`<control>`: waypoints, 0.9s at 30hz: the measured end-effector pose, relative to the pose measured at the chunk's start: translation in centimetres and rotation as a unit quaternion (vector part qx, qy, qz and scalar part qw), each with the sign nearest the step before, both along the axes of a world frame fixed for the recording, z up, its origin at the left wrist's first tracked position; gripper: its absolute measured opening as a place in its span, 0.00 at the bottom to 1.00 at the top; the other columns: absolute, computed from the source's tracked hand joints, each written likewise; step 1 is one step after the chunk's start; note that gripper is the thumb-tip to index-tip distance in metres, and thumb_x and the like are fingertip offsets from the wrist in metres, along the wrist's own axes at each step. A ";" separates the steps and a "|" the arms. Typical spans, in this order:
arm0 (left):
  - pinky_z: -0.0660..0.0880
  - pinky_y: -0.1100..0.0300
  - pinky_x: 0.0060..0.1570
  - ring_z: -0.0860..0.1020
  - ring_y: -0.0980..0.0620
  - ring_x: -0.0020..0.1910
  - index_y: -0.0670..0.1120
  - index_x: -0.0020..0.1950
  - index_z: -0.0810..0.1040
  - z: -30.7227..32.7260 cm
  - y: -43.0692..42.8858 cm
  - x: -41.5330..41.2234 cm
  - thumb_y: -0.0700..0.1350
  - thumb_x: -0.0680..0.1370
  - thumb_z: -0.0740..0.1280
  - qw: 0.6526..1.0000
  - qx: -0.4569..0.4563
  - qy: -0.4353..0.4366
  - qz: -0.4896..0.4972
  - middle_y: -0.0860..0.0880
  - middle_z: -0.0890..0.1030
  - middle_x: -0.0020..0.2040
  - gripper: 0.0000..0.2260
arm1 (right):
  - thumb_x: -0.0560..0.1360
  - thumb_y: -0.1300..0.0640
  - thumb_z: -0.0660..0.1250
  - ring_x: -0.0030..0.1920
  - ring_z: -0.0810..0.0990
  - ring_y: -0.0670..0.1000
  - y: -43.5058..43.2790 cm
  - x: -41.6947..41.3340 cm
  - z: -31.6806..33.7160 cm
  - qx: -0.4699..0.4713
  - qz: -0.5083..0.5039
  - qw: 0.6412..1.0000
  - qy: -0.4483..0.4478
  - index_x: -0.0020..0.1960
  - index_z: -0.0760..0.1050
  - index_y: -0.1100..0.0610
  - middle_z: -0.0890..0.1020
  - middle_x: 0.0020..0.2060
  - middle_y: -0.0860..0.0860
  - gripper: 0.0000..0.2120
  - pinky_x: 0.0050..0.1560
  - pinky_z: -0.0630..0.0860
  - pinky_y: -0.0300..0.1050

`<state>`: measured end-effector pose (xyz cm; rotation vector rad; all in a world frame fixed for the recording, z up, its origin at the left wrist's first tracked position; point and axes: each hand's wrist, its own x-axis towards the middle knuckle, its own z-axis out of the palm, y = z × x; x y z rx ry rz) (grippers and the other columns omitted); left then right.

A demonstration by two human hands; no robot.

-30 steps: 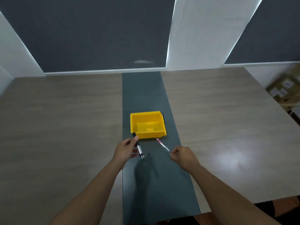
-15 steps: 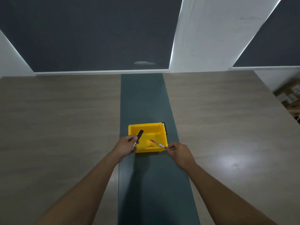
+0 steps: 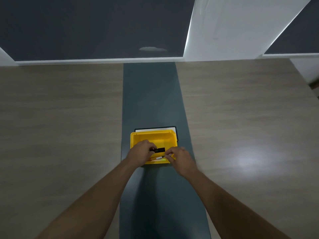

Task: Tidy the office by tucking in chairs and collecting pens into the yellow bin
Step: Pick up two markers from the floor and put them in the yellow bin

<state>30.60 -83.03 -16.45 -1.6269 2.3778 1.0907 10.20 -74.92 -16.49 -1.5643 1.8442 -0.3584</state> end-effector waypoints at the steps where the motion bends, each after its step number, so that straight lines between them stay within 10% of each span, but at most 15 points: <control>1: 0.78 0.51 0.66 0.80 0.47 0.65 0.52 0.72 0.82 -0.2 -0.1 -0.1 0.49 0.85 0.69 1.000 0.001 -0.003 0.002 0.48 0.82 0.68 0.15 | 0.83 0.50 0.70 0.55 0.79 0.48 -0.2 0.0 -0.3 0.005 -0.001 1.000 -0.006 0.60 0.83 0.49 0.82 0.55 0.48 0.08 0.49 0.74 0.39; 27: 0.79 0.50 0.67 0.82 0.47 0.64 0.47 0.71 0.82 2.9 11.9 6.7 0.43 0.87 0.65 0.980 -0.134 0.129 0.065 0.47 0.83 0.67 0.14 | 0.82 0.50 0.68 0.58 0.82 0.50 9.7 0.9 2.5 -0.077 -0.058 0.995 0.035 0.62 0.83 0.49 0.86 0.57 0.50 0.11 0.60 0.81 0.50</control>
